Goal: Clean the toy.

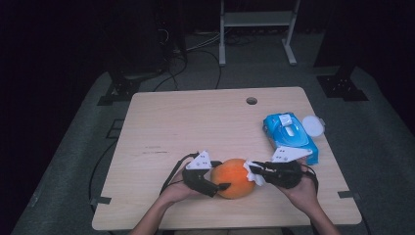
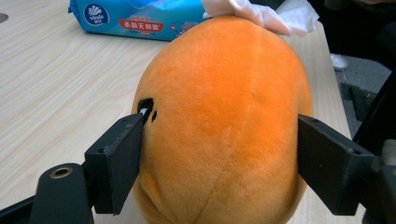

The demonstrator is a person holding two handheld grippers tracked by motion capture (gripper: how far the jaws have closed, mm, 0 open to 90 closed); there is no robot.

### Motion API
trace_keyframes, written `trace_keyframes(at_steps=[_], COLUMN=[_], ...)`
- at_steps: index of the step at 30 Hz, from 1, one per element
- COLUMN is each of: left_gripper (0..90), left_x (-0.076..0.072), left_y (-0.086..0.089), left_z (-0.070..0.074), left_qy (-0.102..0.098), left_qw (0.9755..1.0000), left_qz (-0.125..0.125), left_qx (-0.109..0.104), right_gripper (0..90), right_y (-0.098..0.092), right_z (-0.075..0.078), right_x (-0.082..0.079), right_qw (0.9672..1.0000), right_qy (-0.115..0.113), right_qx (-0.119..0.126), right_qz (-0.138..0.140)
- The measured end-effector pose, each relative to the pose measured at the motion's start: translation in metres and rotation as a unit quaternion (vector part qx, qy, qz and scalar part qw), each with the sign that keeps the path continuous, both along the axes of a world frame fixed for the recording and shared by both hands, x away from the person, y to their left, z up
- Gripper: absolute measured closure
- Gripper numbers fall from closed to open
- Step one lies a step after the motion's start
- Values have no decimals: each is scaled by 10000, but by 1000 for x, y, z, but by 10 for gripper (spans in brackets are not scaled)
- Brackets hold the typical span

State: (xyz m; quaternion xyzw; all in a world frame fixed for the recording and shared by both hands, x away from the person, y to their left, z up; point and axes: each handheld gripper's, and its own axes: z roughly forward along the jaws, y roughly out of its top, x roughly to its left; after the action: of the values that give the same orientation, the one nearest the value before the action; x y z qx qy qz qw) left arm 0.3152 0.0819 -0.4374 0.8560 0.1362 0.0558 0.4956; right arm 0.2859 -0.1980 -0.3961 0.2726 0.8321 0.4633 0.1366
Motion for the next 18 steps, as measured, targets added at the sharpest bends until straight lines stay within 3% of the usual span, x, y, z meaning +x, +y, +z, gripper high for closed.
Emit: trace_keyframes(at_steps=[2, 5, 9, 13, 18], left_gripper=[203, 205, 206, 205, 205], left_x=[0, 1, 3, 4, 4], left_y=[0, 4, 8, 9, 10], left_z=[-1, -2, -4, -6, -6], left_qy=[-6, 19, 90, 97, 66], left_qw=[10000, 10000, 10000, 9999, 9999], left_qz=[-11, -23, -29, -53, -102], left_qx=[16, 20, -2, -45, 23], right_gripper=[795, 794, 791, 793, 792], right_y=[10, 17, 0, -19, -1], right_z=[2, 4, -1, -9, 0], right_x=[-4, -6, 2, 8, 2], right_qw=[9998, 9994, 10000, 9993, 9995], right_qy=[-36, -154, -45, 257, 120], right_qx=[45, -97, -60, 242, 238], right_qz=[208, 296, 32, -141, 139])
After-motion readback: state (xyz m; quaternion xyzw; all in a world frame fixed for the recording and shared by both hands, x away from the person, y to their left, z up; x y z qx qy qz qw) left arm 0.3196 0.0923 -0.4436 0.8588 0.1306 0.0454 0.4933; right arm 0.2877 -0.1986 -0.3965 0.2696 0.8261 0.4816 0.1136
